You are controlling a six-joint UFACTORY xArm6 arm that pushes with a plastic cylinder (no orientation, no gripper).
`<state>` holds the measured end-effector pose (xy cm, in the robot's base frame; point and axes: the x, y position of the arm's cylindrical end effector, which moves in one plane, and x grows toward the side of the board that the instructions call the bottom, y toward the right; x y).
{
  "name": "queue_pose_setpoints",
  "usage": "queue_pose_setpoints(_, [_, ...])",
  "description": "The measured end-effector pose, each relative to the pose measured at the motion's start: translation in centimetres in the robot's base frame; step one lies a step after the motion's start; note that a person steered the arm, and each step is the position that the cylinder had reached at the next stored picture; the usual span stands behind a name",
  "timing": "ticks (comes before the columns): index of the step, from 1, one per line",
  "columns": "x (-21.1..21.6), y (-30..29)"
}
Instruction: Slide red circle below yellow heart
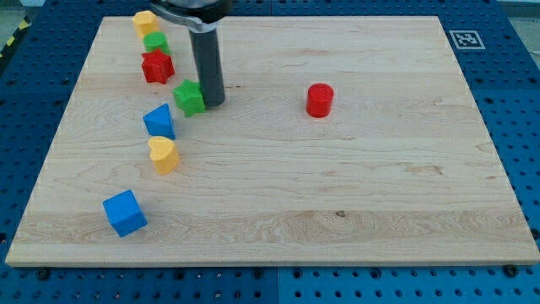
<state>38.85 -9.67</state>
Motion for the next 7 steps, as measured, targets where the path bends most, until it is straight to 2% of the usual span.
queue_pose_setpoints(2, [-3.7, -3.9])
queue_pose_setpoints(3, [-4.2, -4.2])
queue_pose_setpoints(4, [-4.1, -2.0])
queue_pose_setpoints(5, [-2.5, 2.7])
queue_pose_setpoints(6, [2.5, 5.9])
queue_pose_setpoints(7, [8.2, 6.0])
